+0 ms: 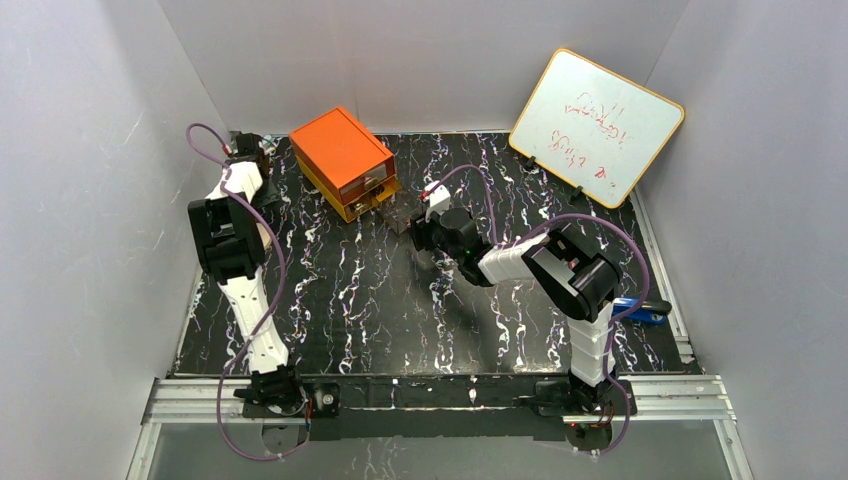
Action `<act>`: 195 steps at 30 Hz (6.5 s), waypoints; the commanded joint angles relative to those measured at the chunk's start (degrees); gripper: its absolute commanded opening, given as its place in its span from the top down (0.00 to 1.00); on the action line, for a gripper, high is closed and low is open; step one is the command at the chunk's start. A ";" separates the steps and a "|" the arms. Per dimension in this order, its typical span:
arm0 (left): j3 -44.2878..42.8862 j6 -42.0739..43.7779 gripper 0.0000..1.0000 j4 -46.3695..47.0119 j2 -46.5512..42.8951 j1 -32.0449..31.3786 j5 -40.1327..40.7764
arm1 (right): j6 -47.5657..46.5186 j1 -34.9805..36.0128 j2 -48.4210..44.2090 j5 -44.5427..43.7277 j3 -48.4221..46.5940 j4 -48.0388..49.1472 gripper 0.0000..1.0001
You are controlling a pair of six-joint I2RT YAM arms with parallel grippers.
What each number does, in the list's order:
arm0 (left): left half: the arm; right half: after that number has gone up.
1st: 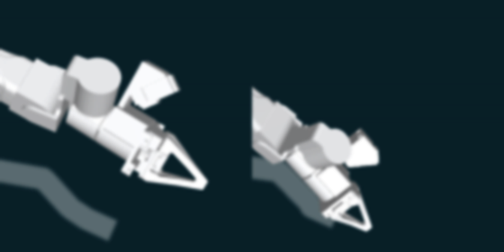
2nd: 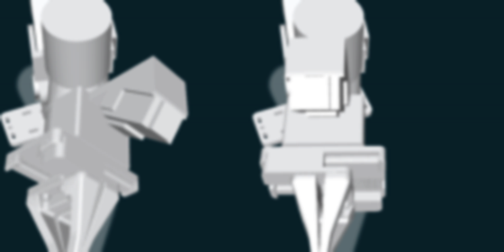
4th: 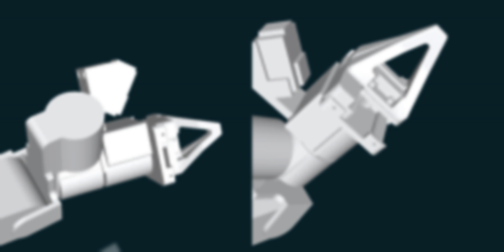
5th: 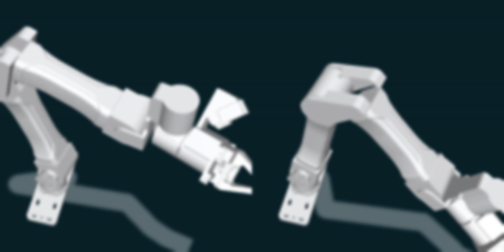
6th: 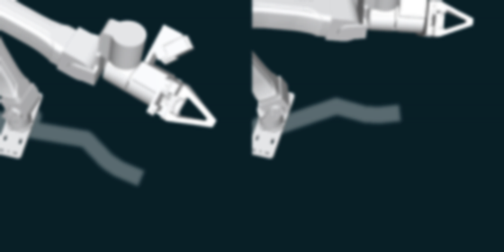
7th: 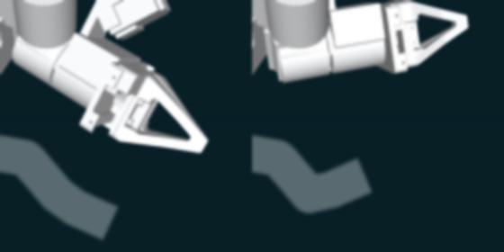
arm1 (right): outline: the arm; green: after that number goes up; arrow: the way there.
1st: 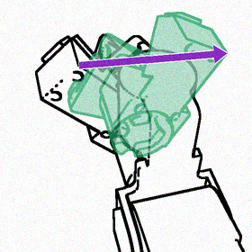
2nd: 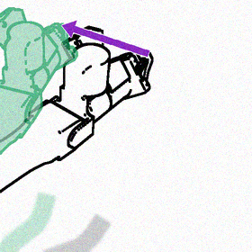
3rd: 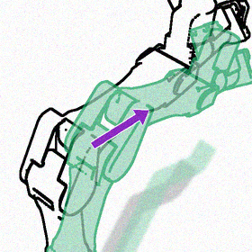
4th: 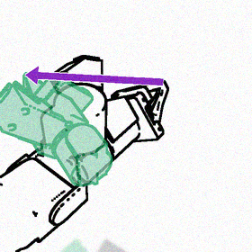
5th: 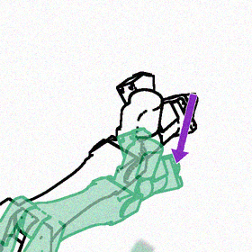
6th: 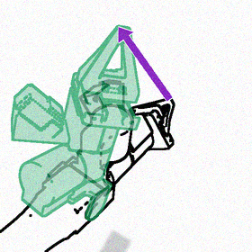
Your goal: Organize the makeup
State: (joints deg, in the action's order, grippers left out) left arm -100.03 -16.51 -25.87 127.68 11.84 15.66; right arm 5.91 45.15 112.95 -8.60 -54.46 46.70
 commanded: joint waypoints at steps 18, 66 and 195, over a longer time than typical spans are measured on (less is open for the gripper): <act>-8.55 -0.87 0.73 -2.24 -1.12 0.21 1.67 | 0.87 0.29 -1.65 0.74 0.17 1.88 0.42; 30.80 -6.73 1.00 -1.10 -49.97 -24.04 -2.19 | -0.95 0.29 -20.39 -6.61 4.99 -1.88 0.35; 20.78 -3.35 1.00 -0.25 -26.99 1.26 -2.51 | 6.48 4.82 -4.50 -2.67 -3.97 -24.34 0.37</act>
State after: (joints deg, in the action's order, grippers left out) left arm -77.01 -19.73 -24.05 107.02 12.99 13.74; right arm 11.00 50.22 112.84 -11.88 -60.34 23.55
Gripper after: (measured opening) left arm 0.039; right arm 0.624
